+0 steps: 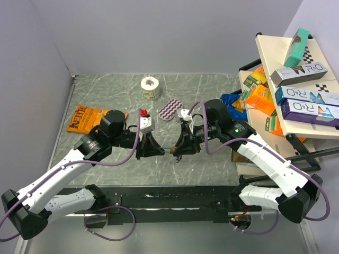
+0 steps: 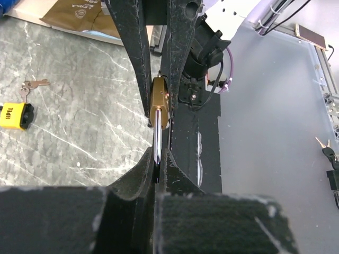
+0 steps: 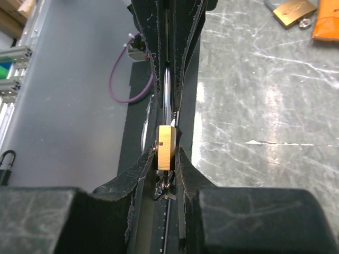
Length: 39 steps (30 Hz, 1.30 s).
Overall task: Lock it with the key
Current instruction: Lock the lock.
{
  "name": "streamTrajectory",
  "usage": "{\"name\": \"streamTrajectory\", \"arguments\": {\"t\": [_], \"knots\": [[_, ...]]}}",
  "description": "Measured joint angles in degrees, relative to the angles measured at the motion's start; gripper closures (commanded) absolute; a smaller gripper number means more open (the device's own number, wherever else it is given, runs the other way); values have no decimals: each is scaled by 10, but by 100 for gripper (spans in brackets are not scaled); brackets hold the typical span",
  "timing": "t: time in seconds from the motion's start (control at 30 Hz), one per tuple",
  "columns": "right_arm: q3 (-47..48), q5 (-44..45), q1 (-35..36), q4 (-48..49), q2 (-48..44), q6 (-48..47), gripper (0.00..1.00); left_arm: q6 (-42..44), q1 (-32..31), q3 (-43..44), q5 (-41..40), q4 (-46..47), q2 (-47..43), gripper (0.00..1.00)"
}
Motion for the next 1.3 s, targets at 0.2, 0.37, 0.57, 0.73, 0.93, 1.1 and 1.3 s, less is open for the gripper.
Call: {"name": "streamTrajectory", "arguments": {"t": [0.2,0.37,0.57,0.73,0.93,1.1,1.3], "knots": [[0,-4,0,-2,4,16,100,-11,-2,-4,1,2,2,99],[0,-4,1,-8,5,12,100,-21,-1,-6,1,3,0,99],[-2,21,2,23,4,-4,100,-21,54,-16,35,15,-7,76],[-22,45,-3,93,1,18,100,-55,117,-14,50,23,2,34],[-73,108,-21,205,-10,110,100,-227,195,-45,27,90,5,20],[-85,239,-11,265,-14,164,100,-396,207,-75,-35,131,6,8],[-85,372,33,314,-14,193,100,-533,217,-78,-96,184,18,9]]}}
